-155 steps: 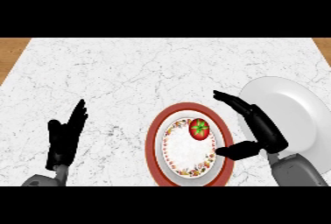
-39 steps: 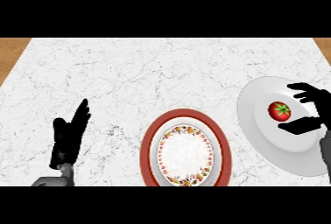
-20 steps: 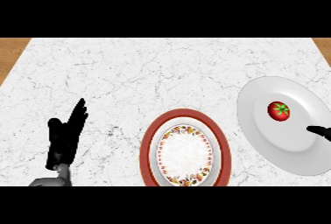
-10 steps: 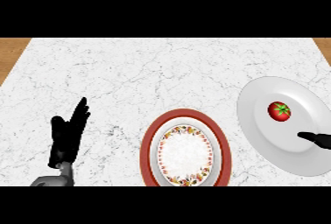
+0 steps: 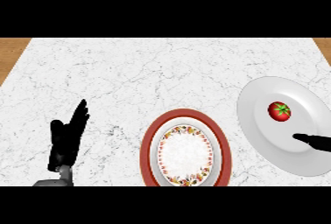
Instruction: Pick the tomato from the plate and place it in the plate
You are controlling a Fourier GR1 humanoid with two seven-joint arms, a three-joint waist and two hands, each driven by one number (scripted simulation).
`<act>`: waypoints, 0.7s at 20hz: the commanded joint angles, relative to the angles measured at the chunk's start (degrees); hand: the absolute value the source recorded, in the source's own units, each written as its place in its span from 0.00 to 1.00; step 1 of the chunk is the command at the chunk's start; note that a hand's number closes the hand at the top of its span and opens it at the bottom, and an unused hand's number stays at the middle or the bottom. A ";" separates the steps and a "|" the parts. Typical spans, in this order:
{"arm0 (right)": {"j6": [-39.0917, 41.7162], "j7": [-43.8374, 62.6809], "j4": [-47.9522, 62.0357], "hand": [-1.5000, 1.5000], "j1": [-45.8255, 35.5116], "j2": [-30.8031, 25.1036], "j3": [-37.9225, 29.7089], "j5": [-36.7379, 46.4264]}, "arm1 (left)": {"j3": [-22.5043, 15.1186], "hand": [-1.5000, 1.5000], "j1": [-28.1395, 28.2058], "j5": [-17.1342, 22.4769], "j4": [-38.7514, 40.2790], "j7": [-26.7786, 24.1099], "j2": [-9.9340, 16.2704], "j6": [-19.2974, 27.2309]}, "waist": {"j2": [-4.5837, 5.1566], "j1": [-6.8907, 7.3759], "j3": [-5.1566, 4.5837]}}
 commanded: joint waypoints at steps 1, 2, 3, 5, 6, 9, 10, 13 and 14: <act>-1.06 -5.24 7.56 0.00 -0.39 -2.64 -0.33 0.99 | 1.33 0.50 -2.65 0.82 2.26 -0.10 -0.37 -0.38 | 0.06 -0.01 0.03; -1.49 1.33 4.19 0.00 -3.06 -3.28 0.76 0.59 | -0.50 0.50 0.00 -1.04 -3.04 3.29 -0.11 -0.03 | 0.01 0.08 0.02; -1.58 -4.13 9.22 0.00 -1.92 -4.78 -0.49 1.65 | -0.35 0.50 0.86 -0.08 -5.50 4.69 0.24 -0.73 | 0.03 0.18 0.04; -1.27 -1.94 4.83 0.00 1.11 -3.63 -0.36 -0.15 | -1.46 0.50 0.13 -2.07 -0.17 0.51 -2.22 1.17 | 0.01 -0.08 0.02; -1.99 -4.97 8.13 0.00 1.24 -4.36 -1.22 0.31 | 1.28 0.50 -1.62 0.71 -0.96 2.49 0.71 -1.97 | 0.03 -0.04 0.02; -2.27 -2.03 10.43 0.00 -1.43 -6.68 -1.30 -0.12 | 1.12 0.50 -1.73 -1.14 -1.35 2.67 0.52 -0.62 | 0.03 0.03 0.02; -2.28 -3.90 8.54 0.00 0.98 -6.29 -1.44 -0.70 | 0.89 0.50 -3.05 -1.18 -1.16 4.31 -0.27 -0.23 | 0.01 -0.09 0.02; -3.79 -11.00 19.58 0.00 -2.79 -8.73 -1.93 0.60 | 0.75 0.50 0.16 -1.27 0.87 -0.43 -0.72 -0.80 | 0.07 0.15 0.04; -0.46 -6.04 15.24 0.00 -1.36 -10.56 -2.55 -1.89 | 1.41 0.50 -1.13 -0.53 0.67 0.90 -0.54 -1.23 | 0.02 -0.02 0.02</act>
